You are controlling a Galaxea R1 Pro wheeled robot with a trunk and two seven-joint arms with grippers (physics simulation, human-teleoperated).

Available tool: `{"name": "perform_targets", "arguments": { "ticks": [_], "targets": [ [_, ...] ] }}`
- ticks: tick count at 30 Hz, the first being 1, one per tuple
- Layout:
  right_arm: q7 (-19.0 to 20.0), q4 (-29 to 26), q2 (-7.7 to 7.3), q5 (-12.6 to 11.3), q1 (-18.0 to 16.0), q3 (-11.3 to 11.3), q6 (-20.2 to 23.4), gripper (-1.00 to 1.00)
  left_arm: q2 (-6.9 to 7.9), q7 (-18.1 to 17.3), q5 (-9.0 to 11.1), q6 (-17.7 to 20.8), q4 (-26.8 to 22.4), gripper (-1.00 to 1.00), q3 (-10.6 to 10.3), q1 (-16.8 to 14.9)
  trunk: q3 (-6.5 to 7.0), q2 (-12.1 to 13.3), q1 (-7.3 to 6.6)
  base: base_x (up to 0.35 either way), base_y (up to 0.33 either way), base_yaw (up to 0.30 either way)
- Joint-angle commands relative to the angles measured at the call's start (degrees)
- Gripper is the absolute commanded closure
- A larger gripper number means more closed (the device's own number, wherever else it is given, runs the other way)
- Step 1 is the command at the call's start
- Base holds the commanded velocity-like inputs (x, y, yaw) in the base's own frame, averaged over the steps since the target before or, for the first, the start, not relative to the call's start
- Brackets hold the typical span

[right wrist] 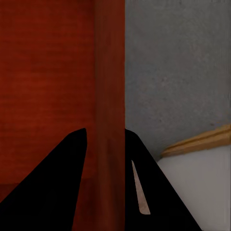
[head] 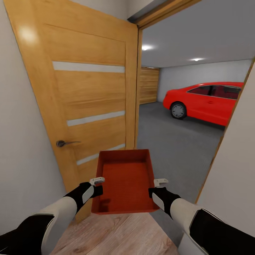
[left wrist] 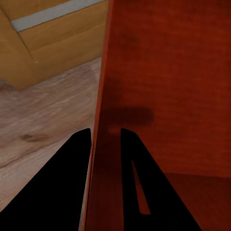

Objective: Move the two storage containers from the living room to the garage. In the garage, place one container on the floor and stack the other container on top of it (either order is fine).

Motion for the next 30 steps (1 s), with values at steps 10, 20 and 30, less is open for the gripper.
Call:
{"name": "perform_targets", "arguments": {
  "ticks": [10, 20, 30],
  "targets": [
    [-0.21, -0.24, 0.6, -0.27, -0.05, 0.42, 0.35, 1.0, -0.04, 0.52, -0.43, 0.36, -0.14, 1.0, 0.4, 0.0, -0.08, -0.1, 0.05, 0.052, 0.035, -0.194],
    [-0.21, -0.24, 0.53, -0.27, -0.05, 0.42, 0.35, 1.0, -0.04, 0.52, -0.43, 0.36, -0.14, 1.0, 0.4, 0.0, -0.08, -0.1, 0.05, 0.0, 0.0, -0.167],
    [-0.21, -0.24, 0.5, -0.27, -0.05, 0.42, 0.36, 1.0, -0.04, 0.52, -0.43, 0.36, -0.14, 1.0, 0.39, 0.0, -0.08, -0.1, 0.05, 0.14, 0.121, -0.004]
  ]
}}
